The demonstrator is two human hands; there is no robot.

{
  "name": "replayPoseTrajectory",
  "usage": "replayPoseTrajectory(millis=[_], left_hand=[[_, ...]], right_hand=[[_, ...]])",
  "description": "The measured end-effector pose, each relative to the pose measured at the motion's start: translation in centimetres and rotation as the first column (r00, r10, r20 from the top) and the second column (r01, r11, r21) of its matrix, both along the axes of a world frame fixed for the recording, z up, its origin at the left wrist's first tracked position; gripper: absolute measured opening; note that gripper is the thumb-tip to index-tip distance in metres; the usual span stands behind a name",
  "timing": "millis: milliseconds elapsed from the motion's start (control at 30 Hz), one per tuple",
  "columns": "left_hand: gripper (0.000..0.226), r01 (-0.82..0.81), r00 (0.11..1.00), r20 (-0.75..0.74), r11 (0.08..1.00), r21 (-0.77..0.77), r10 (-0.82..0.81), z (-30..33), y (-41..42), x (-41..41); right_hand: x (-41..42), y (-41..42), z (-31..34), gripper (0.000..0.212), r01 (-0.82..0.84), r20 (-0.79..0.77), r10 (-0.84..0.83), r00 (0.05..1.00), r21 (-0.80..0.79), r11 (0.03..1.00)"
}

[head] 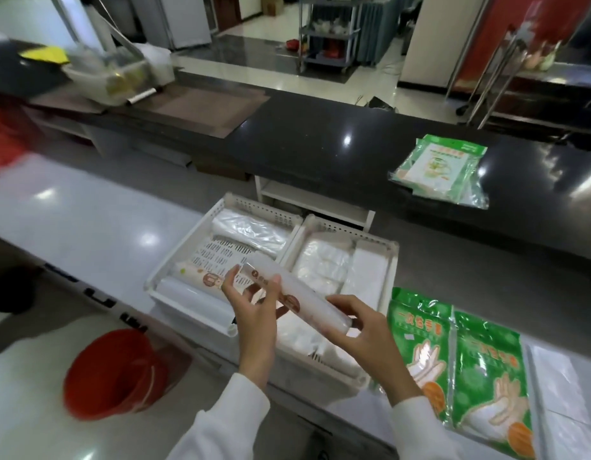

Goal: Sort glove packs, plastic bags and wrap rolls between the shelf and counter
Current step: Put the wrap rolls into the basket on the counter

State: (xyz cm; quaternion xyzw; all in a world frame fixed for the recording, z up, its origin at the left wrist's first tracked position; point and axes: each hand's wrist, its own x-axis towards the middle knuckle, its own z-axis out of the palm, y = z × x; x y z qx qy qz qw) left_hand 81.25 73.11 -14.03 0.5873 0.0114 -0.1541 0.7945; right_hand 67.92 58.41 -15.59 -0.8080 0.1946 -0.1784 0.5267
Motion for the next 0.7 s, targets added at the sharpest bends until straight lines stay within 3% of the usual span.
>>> replayPoseTrajectory(millis=[167, 333, 533, 633, 700], left_hand=[[0.055, -0.071, 0.996, 0.059, 0.995, 0.07, 0.067, 0.1, 1.6, 3.8], [0.027, -0.12, 0.982, 0.179, 0.949, 0.291, 0.069, -0.3, 4.0, 9.1], [0.005, -0.029, 0.951, 0.278, 0.852, 0.523, -0.138, -0.3, 6.2, 17.2], [0.005, 0.019, 0.937, 0.264, 0.788, 0.615, -0.228, -0.9, 6.9, 20.6], [0.017, 0.05, 0.926, 0.25, 0.747, 0.663, -0.284, -1.4, 7.3, 22.4]], right_hand=[[4.4, 0.6, -0.1, 0.045, -0.059, -0.001, 0.059, 0.998, 0.011, 0.998], [8.9, 2.6, -1.1, 0.045, -0.087, -0.04, 0.087, 0.995, 0.003, 0.996], [14.4, 5.1, -2.6, 0.052, -0.037, -0.133, 0.027, 0.991, -0.072, 0.997], [17.1, 6.3, -3.3, 0.051, -0.019, -0.164, -0.001, 0.987, -0.124, 0.992], [18.8, 7.1, -3.6, 0.052, -0.002, -0.199, -0.03, 0.98, -0.159, 0.987]])
